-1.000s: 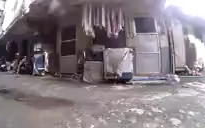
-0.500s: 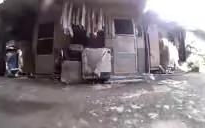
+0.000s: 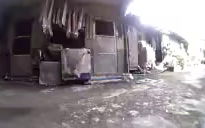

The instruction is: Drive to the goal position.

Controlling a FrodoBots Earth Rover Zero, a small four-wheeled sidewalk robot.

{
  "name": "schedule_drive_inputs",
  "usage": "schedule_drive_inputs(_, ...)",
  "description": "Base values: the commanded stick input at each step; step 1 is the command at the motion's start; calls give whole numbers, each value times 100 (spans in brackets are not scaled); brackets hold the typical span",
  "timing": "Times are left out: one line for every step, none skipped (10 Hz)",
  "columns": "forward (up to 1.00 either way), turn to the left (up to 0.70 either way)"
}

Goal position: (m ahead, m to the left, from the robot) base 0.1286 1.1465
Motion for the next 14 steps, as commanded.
schedule_drive_inputs(0, -45)
schedule_drive_inputs(0, -45)
schedule_drive_inputs(0, -45)
schedule_drive_inputs(0, -45)
schedule_drive_inputs(0, -45)
schedule_drive_inputs(0, -45)
schedule_drive_inputs(0, -45)
schedule_drive_inputs(0, -45)
schedule_drive_inputs(0, -45)
schedule_drive_inputs(0, -45)
schedule_drive_inputs(0, -34)
schedule_drive_inputs(0, 0)
schedule_drive_inputs(0, 0)
schedule_drive_inputs(0, 0)
